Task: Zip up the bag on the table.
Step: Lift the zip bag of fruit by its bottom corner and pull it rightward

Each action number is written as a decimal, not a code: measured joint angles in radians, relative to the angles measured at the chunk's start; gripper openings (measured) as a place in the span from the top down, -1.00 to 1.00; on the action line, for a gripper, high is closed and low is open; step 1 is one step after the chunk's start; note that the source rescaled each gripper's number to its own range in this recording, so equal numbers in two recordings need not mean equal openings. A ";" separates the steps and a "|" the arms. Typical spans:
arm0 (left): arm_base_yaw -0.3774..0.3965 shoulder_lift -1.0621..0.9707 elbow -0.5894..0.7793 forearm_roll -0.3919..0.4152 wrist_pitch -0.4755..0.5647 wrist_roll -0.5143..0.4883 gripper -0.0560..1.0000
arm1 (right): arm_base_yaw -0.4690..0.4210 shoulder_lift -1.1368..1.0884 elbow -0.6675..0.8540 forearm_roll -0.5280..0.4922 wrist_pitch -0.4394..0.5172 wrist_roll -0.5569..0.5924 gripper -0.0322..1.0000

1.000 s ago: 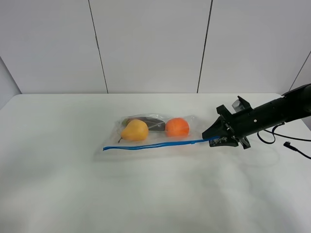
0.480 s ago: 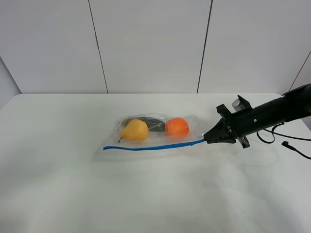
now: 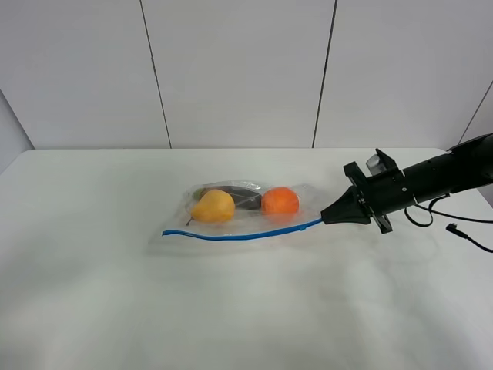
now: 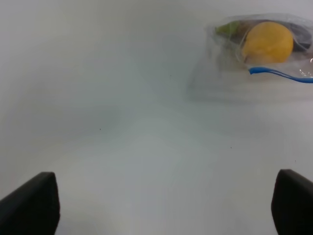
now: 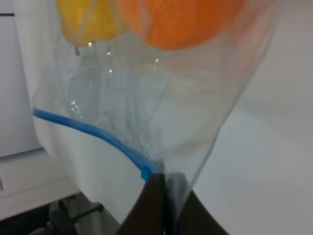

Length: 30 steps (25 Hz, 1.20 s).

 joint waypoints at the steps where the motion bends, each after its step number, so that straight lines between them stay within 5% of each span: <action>1: 0.000 0.000 0.000 0.000 0.000 0.000 -1.00 | 0.000 0.000 0.000 0.014 0.011 0.000 0.93; 14: 0.000 0.000 0.000 0.000 0.000 0.000 -1.00 | 0.128 0.000 0.000 0.179 0.091 -0.001 0.93; 30: 0.000 0.000 0.000 0.000 -0.005 0.000 -1.00 | 0.154 0.000 0.000 0.207 0.099 -0.001 0.93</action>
